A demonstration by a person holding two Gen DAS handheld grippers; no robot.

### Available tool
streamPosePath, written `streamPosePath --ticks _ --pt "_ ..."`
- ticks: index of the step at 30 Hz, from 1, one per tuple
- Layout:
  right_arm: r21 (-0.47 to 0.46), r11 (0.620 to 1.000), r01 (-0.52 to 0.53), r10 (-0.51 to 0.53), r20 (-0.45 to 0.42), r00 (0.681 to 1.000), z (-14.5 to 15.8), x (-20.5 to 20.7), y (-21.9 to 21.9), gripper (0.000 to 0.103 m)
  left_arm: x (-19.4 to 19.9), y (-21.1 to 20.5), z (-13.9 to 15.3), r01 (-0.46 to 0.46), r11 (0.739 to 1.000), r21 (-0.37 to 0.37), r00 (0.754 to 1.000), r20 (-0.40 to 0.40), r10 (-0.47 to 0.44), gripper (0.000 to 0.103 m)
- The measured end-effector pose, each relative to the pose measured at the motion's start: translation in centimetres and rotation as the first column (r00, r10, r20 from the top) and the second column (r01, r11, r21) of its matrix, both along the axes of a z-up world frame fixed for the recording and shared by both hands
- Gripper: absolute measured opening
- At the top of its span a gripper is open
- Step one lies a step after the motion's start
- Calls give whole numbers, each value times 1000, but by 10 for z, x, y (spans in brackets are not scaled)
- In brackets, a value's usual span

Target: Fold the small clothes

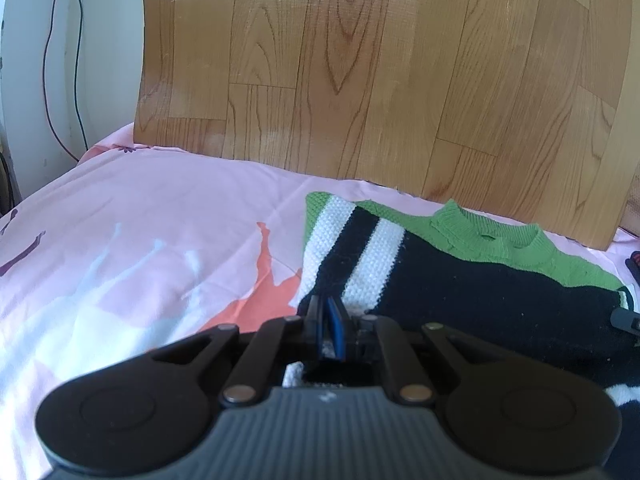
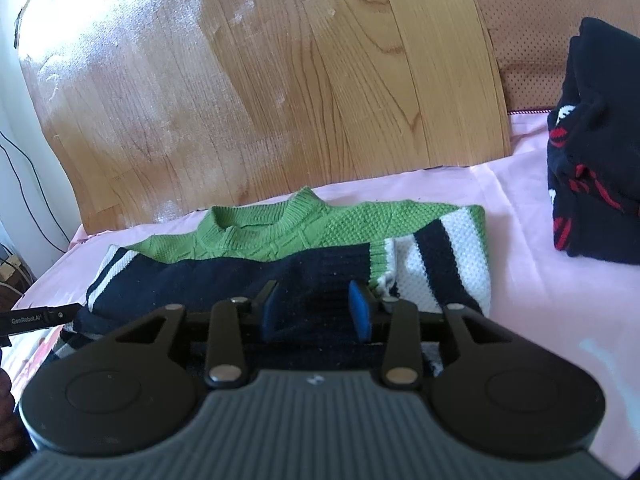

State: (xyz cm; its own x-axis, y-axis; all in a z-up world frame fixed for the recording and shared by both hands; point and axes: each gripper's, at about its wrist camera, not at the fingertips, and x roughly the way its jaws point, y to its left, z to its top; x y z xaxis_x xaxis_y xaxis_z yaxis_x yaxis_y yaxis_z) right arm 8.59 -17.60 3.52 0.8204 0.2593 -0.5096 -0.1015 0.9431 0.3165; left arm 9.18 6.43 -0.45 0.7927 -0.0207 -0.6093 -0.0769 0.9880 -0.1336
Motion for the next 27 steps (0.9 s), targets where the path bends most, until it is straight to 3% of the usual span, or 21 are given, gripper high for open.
streamPosePath --ticks 17,19,23,27 --pt "2 1000 4 -4 7 1000 1 0 -1 42 0 -1 -1 4 1000 2 1000 0 -4 6" --pt "14 999 31 -31 22 999 2 -3 -5 45 0 -1 0 5 1000 1 1000 0 -5 6" --pt "76 983 168 -169 10 986 -1 -4 -24 70 0 -1 -1 5 1000 -1 1000 0 -5 6" --pt "161 971 178 -174 -37 984 -7 0 -38 68 0 0 0 6 1000 -1 1000 1 -6 6"
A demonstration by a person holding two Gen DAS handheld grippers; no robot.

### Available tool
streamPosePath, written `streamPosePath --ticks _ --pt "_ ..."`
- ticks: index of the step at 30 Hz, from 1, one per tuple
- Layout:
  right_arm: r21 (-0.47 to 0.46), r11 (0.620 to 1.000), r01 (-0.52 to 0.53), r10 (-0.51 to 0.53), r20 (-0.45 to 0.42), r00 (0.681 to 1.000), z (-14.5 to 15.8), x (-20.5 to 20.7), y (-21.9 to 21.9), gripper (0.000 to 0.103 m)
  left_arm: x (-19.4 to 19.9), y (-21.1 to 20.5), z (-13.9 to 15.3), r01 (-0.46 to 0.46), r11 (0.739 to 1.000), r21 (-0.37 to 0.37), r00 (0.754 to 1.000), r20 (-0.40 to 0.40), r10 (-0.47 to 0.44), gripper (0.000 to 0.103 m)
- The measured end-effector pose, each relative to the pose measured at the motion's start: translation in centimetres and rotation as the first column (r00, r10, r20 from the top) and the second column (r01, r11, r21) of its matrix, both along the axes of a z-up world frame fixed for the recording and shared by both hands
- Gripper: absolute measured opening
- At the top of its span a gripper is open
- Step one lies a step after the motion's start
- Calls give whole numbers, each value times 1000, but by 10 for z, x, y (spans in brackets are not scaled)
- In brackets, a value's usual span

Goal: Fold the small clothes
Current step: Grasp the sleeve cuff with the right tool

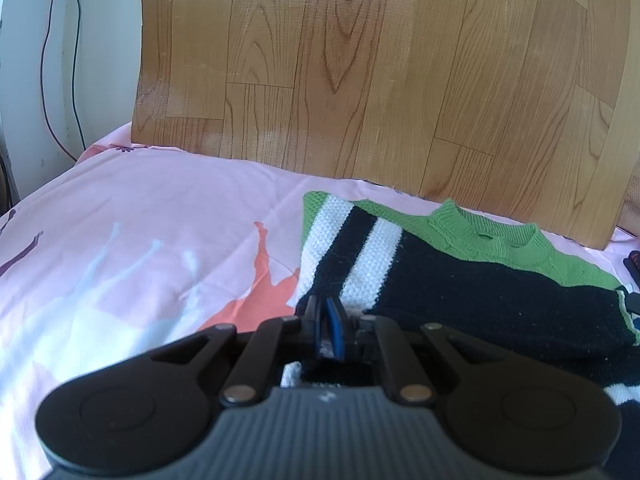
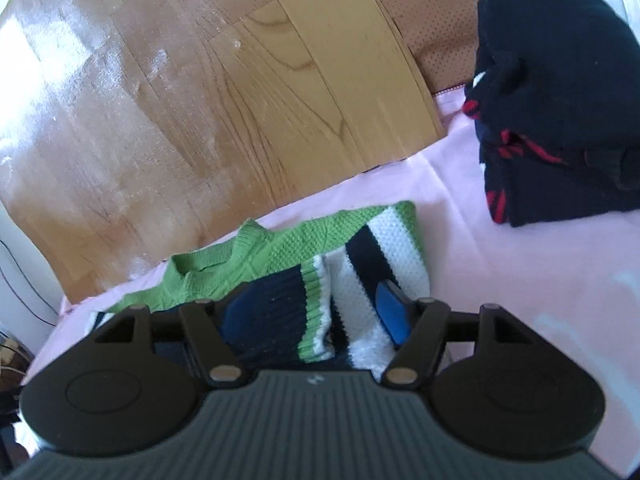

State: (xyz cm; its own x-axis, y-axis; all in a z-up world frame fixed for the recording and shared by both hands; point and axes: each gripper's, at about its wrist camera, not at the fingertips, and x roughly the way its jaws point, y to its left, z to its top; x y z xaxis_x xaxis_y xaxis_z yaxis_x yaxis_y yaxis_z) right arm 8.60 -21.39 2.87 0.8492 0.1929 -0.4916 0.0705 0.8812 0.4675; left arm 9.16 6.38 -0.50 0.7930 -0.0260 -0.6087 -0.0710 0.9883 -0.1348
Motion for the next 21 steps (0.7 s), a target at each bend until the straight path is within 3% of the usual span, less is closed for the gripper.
streamPosePath --ticks 1,3,5,6,9,13,15,17,19,21 --pt "-11 1000 -14 14 -1 1000 0 0 2 64 0 0 0 1 1000 -2 1000 1 -1 7" --pt "-65 996 -58 58 -2 998 2 0 14 39 0 1 1 2 1000 -10 1000 4 -2 7" --pt "-135 987 -84 84 -7 996 3 0 26 27 0 2 1 2 1000 -16 1000 8 -2 7" --pt "-160 983 -84 84 -8 996 4 0 29 7 0 2 1 3 1000 -20 1000 10 -3 7" --pt "-139 988 -65 68 16 998 12 0 27 8 0 3 0 1 1000 -29 1000 11 0 3" --pt "-68 995 -75 86 193 977 53 -5 27 8 2 8 0 -48 998 -33 999 11 48 3" --pt "-86 992 -89 110 280 954 74 -9 32 8 4 14 -1 -84 995 -50 996 1 84 3" --pt "-141 986 -85 124 305 944 77 -10 38 8 6 19 -3 -96 993 -72 995 -19 95 3" --pt "-218 974 -66 112 208 972 59 2 41 8 8 19 -5 -103 992 -70 994 -32 101 3" --pt "-283 956 -83 79 -25 997 25 26 40 14 8 16 -5 -99 993 -57 995 -34 97 3"
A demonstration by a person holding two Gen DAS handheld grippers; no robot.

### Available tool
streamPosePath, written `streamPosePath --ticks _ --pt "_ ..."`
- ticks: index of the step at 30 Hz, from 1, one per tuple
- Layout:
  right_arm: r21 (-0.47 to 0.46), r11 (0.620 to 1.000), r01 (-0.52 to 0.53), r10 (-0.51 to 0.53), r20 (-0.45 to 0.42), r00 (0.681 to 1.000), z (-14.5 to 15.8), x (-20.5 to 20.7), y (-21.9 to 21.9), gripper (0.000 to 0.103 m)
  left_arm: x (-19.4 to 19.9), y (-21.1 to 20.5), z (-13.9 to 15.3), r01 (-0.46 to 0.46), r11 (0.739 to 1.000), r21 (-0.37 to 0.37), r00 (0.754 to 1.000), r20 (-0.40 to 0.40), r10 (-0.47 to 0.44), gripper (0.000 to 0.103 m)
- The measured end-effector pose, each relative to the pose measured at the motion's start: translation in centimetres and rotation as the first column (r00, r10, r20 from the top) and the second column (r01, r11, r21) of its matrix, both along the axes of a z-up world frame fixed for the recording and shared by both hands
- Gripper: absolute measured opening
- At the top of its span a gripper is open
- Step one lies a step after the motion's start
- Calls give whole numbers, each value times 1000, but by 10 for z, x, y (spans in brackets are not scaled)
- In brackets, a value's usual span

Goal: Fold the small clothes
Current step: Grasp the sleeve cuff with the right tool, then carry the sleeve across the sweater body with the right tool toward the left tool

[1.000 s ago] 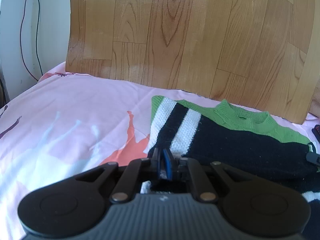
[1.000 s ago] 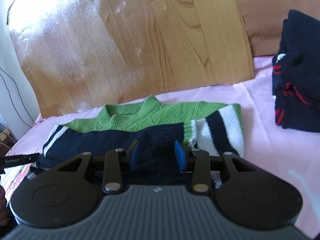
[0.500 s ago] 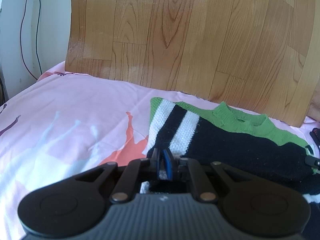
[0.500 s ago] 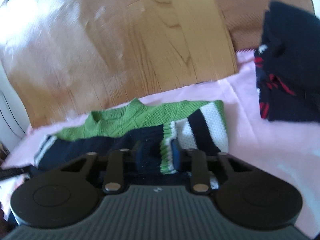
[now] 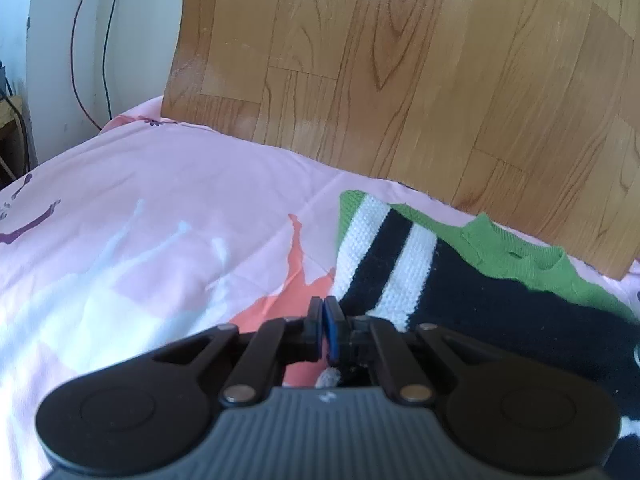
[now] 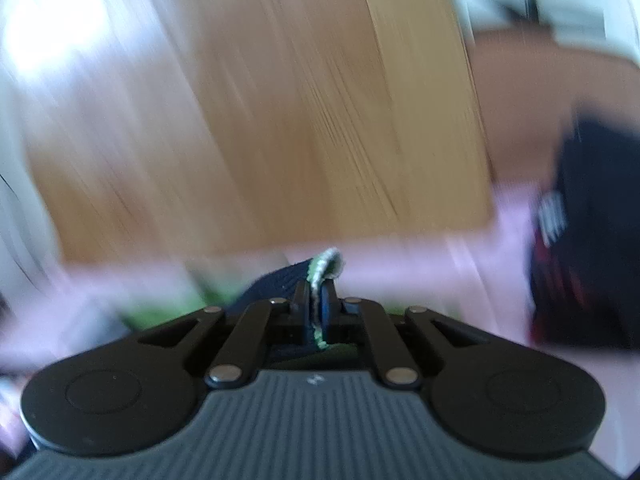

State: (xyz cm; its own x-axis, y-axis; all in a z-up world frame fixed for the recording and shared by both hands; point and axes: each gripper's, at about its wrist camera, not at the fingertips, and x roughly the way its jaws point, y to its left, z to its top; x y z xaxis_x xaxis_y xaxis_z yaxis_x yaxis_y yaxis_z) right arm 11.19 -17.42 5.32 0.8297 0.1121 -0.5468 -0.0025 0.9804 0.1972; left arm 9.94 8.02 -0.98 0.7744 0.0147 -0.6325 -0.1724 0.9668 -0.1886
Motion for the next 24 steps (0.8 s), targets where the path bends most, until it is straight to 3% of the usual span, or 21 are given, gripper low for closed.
streamPosePath --ticks 1,2,3,7,11,14,18,20,22,24 --pt "-2 1000 22 -22 -83 996 -17 5 -4 13 -1 -1 0 1 1000 7 1000 1 -1 3" --pt "43 998 35 -34 -15 999 -19 -5 -9 21 -1 -1 0 1 1000 10 1000 2 -1 3" --pt "55 998 41 -40 -27 999 -18 -8 -12 26 -2 -1 1 -1 1000 10 1000 5 1 3" --pt "48 995 88 -90 40 995 -6 -23 -10 30 -13 0 10 12 1000 -19 996 91 -10 5" --pt "79 994 -70 64 78 995 7 -22 19 30 -16 -8 15 61 998 5 988 141 -61 5" --pt "98 967 -235 232 41 972 4 -11 60 29 -11 -17 11 111 993 33 988 102 -113 6" --pt "115 926 -359 363 -13 932 -2 13 107 27 -3 -24 5 123 989 83 991 46 -127 7" --pt "127 911 -392 404 -95 910 -11 34 125 28 -4 -25 5 124 988 90 991 45 -128 8" --pt "79 918 -389 395 -90 914 -17 48 136 22 -5 -24 4 123 989 83 991 43 -126 10" --pt "54 922 -384 387 -115 915 -10 54 140 23 -5 -24 3 118 990 80 992 41 -122 11"
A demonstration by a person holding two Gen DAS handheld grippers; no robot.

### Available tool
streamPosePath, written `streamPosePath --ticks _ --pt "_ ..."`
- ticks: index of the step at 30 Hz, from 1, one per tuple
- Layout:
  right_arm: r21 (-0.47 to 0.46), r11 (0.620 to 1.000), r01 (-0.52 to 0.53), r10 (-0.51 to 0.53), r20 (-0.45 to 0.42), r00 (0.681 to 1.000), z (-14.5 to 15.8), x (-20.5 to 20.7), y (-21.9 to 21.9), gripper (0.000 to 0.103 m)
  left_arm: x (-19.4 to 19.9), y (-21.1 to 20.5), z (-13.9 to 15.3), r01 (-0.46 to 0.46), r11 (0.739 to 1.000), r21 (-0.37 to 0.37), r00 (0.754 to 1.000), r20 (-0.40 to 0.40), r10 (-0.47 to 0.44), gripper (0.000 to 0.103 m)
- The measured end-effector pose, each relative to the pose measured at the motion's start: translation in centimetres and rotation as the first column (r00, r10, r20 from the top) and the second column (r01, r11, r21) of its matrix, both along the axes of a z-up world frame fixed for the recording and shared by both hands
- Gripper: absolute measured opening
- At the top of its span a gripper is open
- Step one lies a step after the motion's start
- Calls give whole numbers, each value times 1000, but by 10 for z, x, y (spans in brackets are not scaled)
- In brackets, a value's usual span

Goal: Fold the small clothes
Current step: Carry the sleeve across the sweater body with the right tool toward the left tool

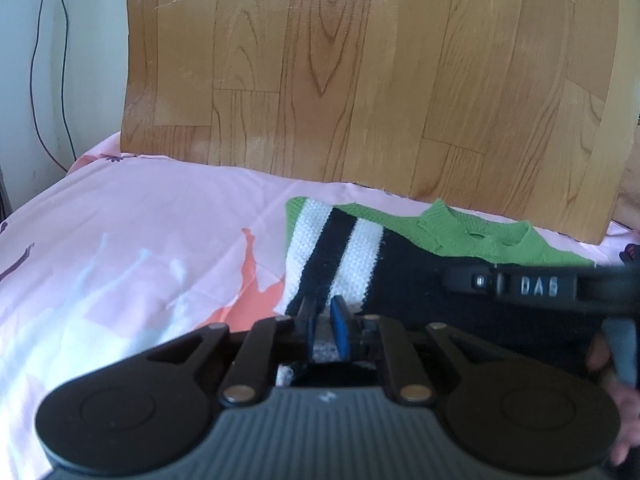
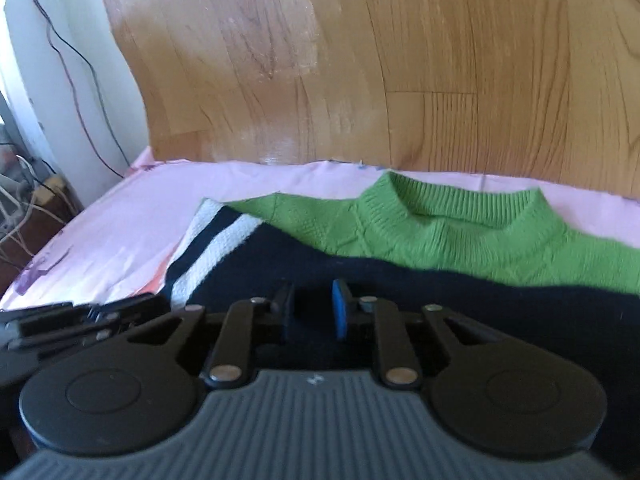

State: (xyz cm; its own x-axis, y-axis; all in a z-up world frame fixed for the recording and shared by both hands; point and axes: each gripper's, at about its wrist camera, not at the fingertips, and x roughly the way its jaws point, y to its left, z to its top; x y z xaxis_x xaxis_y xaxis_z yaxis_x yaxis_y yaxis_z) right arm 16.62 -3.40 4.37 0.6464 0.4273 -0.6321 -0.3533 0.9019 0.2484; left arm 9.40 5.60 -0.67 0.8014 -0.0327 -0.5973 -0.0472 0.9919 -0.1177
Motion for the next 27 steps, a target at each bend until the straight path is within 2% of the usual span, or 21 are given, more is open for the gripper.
streamPosePath --ticks 4,6,10,11,13,14,18,21,23,25,27 --pt "-21 998 -61 62 73 995 20 11 3 28 0 -1 0 1 1000 9 1000 -4 -1 12" --pt "-29 993 -117 119 48 992 21 23 9 49 0 0 0 2 1000 5 1000 -5 -2 12" --pt "-65 974 -216 216 -11 976 4 38 27 52 1 4 0 1 1000 -9 1000 -10 -1 14" --pt "-65 970 -235 235 -15 972 0 37 30 51 2 4 0 -1 1000 -10 1000 -10 1 14" --pt "-92 962 -255 257 10 966 -3 31 38 26 2 5 0 -4 1000 -8 1000 -11 3 15" --pt "-106 960 -259 264 30 964 -1 25 40 8 2 4 0 -4 1000 -5 1000 -11 4 15" --pt "-169 965 -200 225 146 963 7 16 49 6 2 1 0 -2 1000 17 1000 -13 2 15" --pt "-224 955 -194 224 117 967 -10 24 58 8 2 1 0 1 1000 18 1000 -13 0 16" --pt "-254 947 -195 238 151 959 -15 20 61 10 2 3 0 3 1000 11 1000 -15 -3 16" --pt "-208 959 -194 224 131 966 -6 18 53 12 2 8 1 3 1000 -16 1000 -21 -3 17" --pt "-108 976 -187 199 122 972 7 11 33 13 4 17 3 -10 997 -71 999 -33 7 20"
